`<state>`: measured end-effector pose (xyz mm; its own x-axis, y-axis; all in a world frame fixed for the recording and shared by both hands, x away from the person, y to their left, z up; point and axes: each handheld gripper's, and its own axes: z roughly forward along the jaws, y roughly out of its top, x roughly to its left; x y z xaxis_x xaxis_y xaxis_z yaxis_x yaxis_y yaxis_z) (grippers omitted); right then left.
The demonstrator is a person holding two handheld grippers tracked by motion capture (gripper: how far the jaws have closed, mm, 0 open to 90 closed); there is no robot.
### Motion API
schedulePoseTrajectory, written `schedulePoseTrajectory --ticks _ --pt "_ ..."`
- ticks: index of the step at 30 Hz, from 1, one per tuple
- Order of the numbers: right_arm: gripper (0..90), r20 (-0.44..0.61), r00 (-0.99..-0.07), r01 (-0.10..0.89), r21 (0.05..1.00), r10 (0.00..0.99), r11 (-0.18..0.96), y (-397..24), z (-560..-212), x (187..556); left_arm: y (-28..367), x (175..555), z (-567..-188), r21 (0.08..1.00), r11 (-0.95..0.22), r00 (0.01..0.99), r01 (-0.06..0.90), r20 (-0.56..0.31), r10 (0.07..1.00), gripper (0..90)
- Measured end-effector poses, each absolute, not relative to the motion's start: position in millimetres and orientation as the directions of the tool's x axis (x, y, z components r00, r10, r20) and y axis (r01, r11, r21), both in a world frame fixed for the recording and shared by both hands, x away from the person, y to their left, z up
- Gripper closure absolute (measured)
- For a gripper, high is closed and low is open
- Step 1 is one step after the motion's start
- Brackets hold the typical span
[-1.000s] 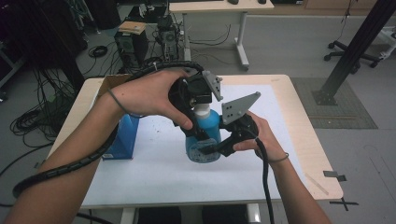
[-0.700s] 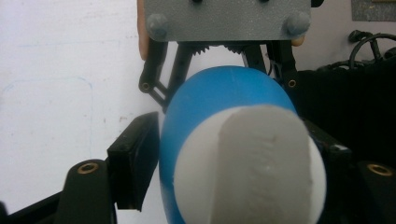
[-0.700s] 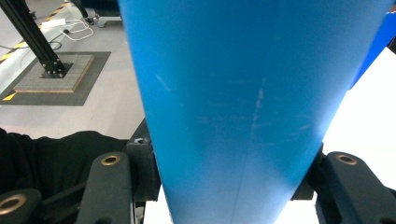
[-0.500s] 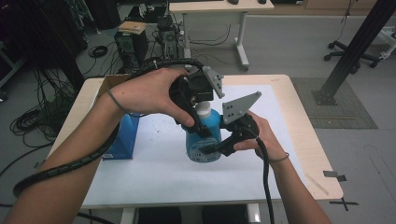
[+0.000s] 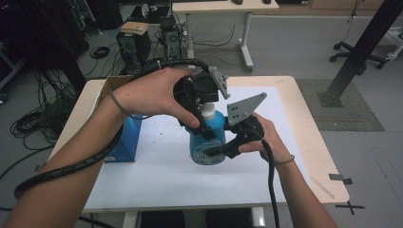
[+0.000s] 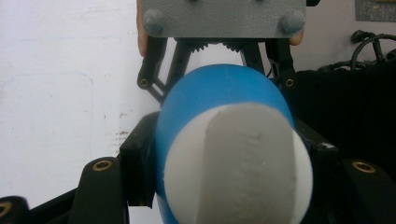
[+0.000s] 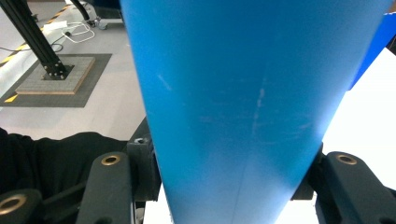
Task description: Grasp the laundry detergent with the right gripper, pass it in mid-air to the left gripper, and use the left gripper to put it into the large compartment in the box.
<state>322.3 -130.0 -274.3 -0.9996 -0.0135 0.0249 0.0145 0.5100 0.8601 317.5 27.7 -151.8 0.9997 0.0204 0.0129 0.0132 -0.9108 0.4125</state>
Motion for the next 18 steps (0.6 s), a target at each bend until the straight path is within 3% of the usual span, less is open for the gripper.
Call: schedulePoseTrajectory --ticks 18 --pt "42.4 0.01 -1.0 0.013 0.875 0.008 0.484 -131.5 -276.6 318.9 23.2 315.2 -148.6 0.388 -0.922 0.999 0.011 0.026 0.023 38.0"
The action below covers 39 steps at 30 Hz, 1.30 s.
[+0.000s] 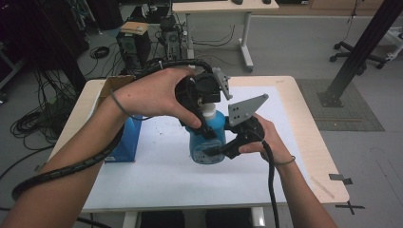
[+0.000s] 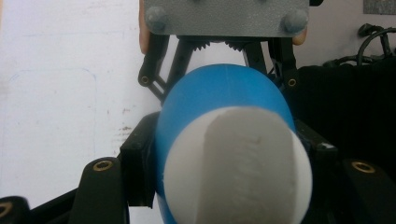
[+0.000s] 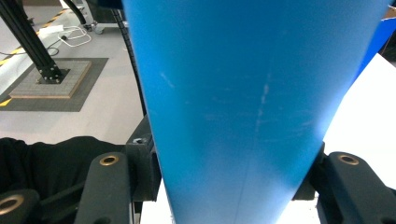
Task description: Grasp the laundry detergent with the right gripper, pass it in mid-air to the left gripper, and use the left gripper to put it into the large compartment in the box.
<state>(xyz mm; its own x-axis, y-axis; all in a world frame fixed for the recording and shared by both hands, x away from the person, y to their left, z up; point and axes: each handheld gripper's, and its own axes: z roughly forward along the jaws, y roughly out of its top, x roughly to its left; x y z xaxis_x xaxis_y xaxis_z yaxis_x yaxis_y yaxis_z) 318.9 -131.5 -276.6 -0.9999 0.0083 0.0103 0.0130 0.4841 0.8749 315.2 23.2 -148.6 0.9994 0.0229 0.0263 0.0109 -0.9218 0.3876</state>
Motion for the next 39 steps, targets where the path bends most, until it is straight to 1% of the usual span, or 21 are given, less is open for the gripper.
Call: schedulePoseTrajectory --ticks 1,22,27,28,29,33,36,37,39 --pt "42.4 0.009 -1.0 0.013 0.875 0.009 0.483 -131.5 -276.7 318.7 22.5 316.0 -148.6 0.376 -0.926 0.999 0.013 0.022 0.023 38.0" --pt "41.4 0.028 -0.999 0.034 0.89 0.021 0.455 -130.7 -281.9 321.3 21.5 318.7 -148.8 0.362 -0.932 0.999 0.007 0.027 0.018 38.0" --pt "39.5 0.037 -0.999 0.044 0.894 0.025 0.446 -131.6 -282.3 321.2 21.2 318.1 -148.5 0.357 -0.934 0.999 0.003 0.037 0.017 38.0" --pt "36.5 0.037 -0.999 0.044 0.894 0.025 0.446 -131.6 -282.3 321.2 21.0 317.9 -148.5 0.354 -0.935 0.999 0.006 0.036 0.02 38.0" --pt "35.8 0.039 -0.999 0.047 0.894 0.027 0.445 -131.6 -282.1 321.3 20.5 317.9 -148.5 0.345 -0.938 0.999 0.003 0.04 0.018 38.0" --pt "34.6 0.043 -0.999 0.052 0.899 0.032 0.434 -132.3 -281.4 321.2 20.8 317.9 -148.3 0.338 -0.941 0.999 0.008 0.046 0.025 38.0" --pt "32.6 0.038 -0.999 0.051 0.901 0.039 0.432 -132.8 -281.3 320.7 22.6 318.7 -148.1 0.341 -0.94 0.998 0.012 0.047 0.029 38.0" --pt "30.6 0.039 -0.998 0.055 0.902 0.045 0.428 -133.3 -281.2 320.5 24.5 319.0 -147.1 0.351 -0.936 0.998 0.017 0.044 0.034 38.0" --pt "30.6 0.04 -0.998 0.058 0.905 0.052 0.422 -133.3 -281.4 320.8 24.5 319.0 -147.1 0.351 -0.936 0.998 0.017 0.044 0.034 38.0"
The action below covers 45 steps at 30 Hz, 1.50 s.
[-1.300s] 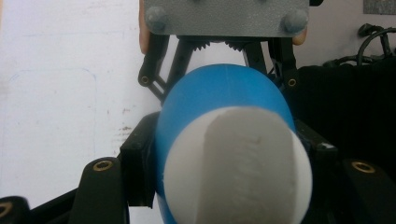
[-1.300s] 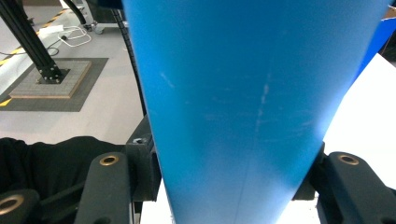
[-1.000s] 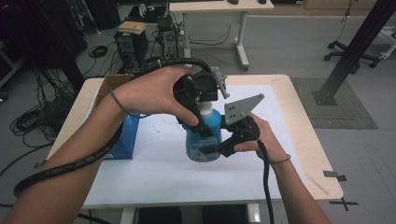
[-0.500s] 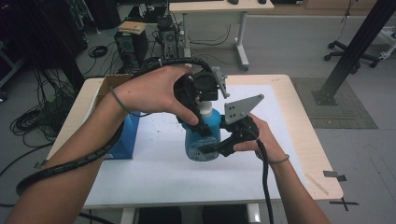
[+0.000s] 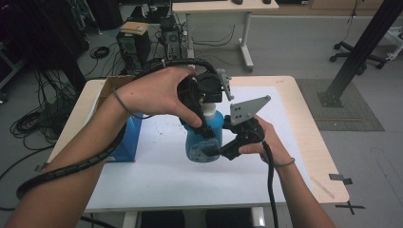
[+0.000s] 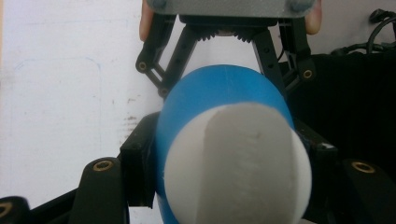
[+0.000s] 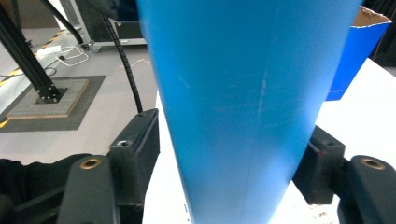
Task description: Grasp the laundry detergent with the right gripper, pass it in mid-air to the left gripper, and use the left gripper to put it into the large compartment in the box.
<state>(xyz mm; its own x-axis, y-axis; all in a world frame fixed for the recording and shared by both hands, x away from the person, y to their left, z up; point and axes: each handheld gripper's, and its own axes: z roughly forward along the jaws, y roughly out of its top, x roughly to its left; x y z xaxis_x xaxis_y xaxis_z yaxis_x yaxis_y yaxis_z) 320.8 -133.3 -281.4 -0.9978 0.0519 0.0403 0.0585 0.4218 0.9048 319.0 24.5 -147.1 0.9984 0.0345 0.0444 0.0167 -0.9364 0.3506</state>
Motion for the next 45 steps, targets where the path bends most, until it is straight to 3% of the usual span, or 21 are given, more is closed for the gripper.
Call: schedulePoseTrajectory --ticks 23,45 --pt "6.3 0.048 -0.995 0.08 0.915 0.092 0.395 -128.6 -282.7 319.5 25.5 314.6 -139.3 0.36 -0.933 0.997 0.013 0.067 0.039 38.0" --pt "3.8 0.061 -0.992 0.102 0.899 0.108 0.426 -136.4 -282.4 319.2 29.0 315.1 -136.3 0.359 -0.933 0.996 0.013 0.074 0.042 38.0"
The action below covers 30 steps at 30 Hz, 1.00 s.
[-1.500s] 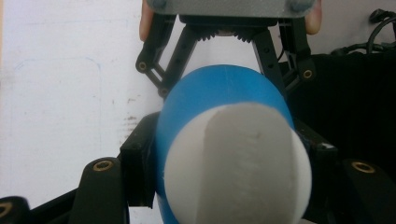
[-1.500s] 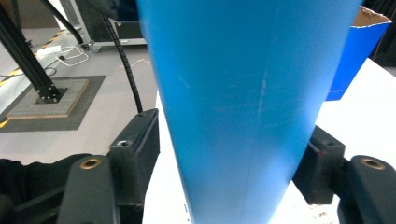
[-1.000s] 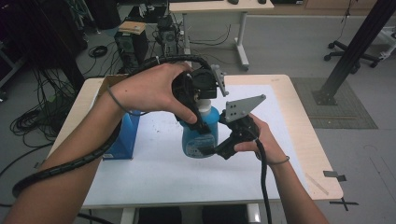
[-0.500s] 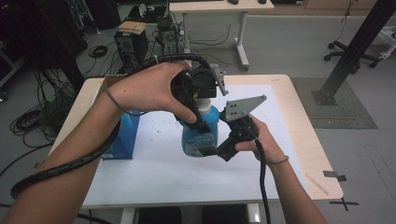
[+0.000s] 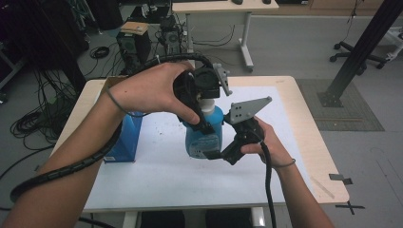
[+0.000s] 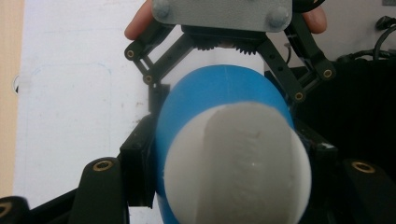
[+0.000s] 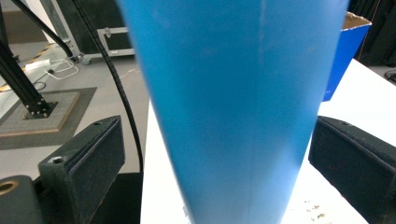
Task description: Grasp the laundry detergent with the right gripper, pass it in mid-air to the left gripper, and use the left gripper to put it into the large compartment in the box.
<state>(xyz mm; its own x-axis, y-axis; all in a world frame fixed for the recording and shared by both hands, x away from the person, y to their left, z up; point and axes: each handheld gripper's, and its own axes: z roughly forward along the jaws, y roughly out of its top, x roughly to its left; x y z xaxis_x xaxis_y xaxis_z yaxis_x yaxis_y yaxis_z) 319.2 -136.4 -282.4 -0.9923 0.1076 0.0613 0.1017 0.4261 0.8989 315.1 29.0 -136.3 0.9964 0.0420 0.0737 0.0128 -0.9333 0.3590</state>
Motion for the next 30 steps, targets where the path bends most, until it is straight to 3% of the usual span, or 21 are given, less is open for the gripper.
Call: schedulePoseTrajectory --ticks 14,30 --pt "4.2 0.076 -0.986 0.142 0.848 0.147 0.51 -151.0 -281.3 321.2 37.6 316.9 -134.1 0.351 -0.936 0.995 0.026 0.079 0.057 37.9" --pt "5.2 0.083 -0.971 0.218 0.687 0.223 0.693 -184.2 -289.8 323.6 50.3 318.1 -130.4 0.356 -0.933 0.992 0.053 0.089 0.09 38.0"
